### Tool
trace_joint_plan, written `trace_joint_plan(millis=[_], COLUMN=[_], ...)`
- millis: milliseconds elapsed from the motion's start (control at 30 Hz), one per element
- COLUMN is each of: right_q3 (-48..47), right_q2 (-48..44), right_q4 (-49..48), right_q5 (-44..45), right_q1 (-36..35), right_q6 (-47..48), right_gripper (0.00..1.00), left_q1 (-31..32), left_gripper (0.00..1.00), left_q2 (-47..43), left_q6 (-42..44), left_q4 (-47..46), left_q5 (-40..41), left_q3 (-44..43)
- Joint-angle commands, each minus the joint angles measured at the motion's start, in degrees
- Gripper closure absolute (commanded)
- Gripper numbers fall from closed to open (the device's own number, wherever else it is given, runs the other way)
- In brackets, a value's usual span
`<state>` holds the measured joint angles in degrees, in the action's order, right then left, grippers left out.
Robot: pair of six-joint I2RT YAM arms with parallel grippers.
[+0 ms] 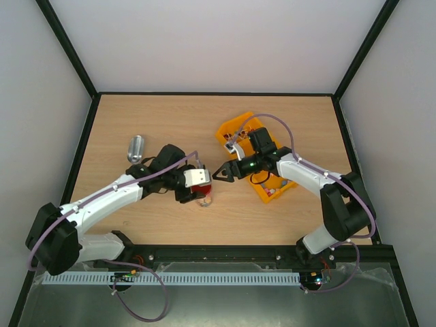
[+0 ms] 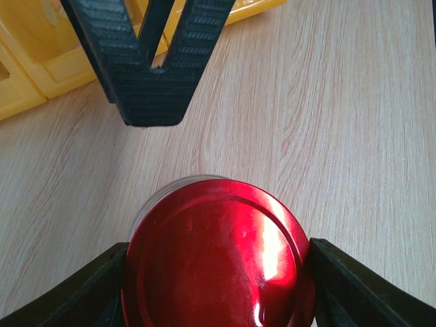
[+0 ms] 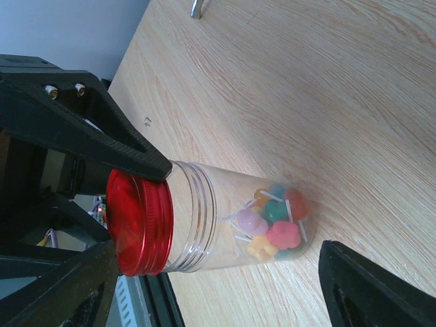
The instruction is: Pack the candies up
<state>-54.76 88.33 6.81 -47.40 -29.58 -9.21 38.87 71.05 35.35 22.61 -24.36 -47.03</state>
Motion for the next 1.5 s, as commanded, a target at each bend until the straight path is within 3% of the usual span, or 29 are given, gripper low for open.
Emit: trace_joint_plan(millis=[0, 833, 1233, 1400, 1467], right_q3=[0.4, 0.3, 0.2, 0.7, 1.2], right_q2=[1.1, 2.2, 2.1, 0.3, -1.1], right_q4=[-0.4, -0.5, 0.0, -0.4, -1.4], right_q5=[-0.6, -1.1, -0.9, -0.3, 0.1], right_q1=[-0.6, -1.0, -1.1, -1.0, -0.6], right_q6=[0.2, 0.9, 1.7, 3.0, 3.4], right_gripper=[0.19, 0.23, 0.21, 0.14, 0.11], left_q1=[0.7, 1.0, 1.0, 0.8, 0.6], left_gripper=[0.33, 0.30, 0.13, 0.01, 0.00], left_q2=[0.9, 3.5, 2.8, 1.1, 0.2], left_q6=[-0.1, 0.3, -0.3, -0.4, -0.6], left_q4=[-0.4, -0.6, 0.3, 1.5, 2.1], left_q5=[0.1, 1.1, 1.3, 0.0, -0.4], left_q3=[-1.7, -2.2, -3.0, -3.6, -3.9])
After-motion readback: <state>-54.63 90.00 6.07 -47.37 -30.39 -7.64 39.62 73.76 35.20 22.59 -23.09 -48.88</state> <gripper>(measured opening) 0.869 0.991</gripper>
